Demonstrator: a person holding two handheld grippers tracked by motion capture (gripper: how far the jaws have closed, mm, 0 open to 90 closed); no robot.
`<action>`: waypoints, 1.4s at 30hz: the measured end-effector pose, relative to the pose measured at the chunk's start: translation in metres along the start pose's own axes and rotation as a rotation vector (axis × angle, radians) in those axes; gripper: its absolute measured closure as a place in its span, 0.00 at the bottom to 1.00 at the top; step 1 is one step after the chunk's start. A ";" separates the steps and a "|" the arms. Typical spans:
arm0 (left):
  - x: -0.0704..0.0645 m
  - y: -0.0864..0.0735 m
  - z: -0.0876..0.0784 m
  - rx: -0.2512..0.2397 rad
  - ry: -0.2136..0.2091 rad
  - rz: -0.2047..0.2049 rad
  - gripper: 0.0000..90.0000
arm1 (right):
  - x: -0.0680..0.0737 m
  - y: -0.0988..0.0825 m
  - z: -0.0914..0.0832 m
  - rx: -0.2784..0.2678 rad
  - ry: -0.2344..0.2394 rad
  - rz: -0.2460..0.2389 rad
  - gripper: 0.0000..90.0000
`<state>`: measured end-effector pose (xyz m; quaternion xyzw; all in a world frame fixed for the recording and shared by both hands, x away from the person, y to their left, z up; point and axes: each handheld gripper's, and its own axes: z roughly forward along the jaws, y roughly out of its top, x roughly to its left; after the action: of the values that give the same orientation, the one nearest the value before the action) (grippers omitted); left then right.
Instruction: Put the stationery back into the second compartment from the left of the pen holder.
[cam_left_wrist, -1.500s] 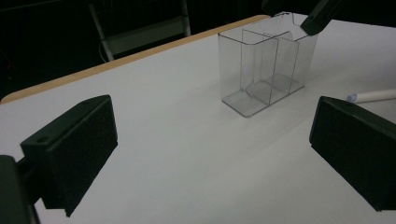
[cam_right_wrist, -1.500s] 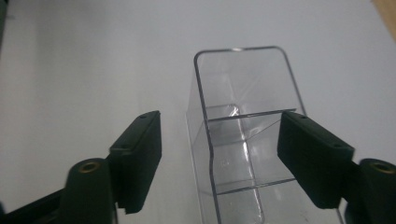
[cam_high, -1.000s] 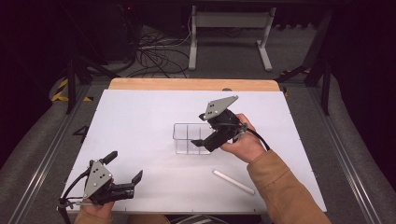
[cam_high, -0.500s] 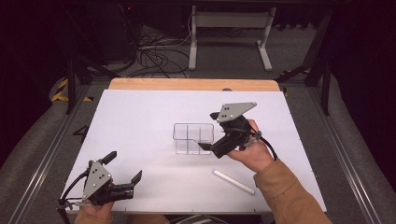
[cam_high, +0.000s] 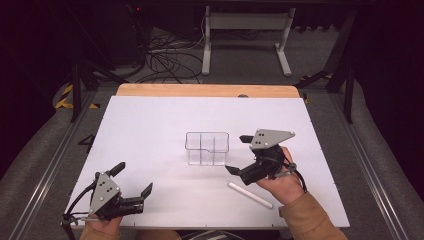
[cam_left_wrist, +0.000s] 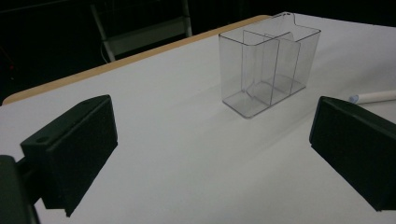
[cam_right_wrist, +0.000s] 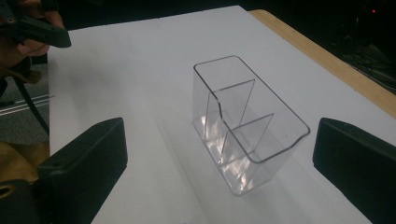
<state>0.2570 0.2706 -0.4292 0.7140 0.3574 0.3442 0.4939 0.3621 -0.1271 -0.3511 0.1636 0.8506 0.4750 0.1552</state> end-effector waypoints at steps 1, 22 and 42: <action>0.000 0.000 0.000 0.001 -0.002 -0.003 0.02 | 0.000 -0.002 -0.002 0.009 0.002 0.004 0.05; -0.001 0.000 0.000 0.003 -0.005 0.004 0.02 | 0.004 -0.039 -0.018 0.016 -0.003 0.028 0.00; 0.000 0.000 0.000 0.000 -0.007 0.000 0.02 | 0.003 -0.060 -0.011 0.182 0.020 0.120 0.19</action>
<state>0.2567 0.2707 -0.4296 0.7152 0.3556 0.3420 0.4950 0.3467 -0.1634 -0.3977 0.2231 0.8803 0.4060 0.1024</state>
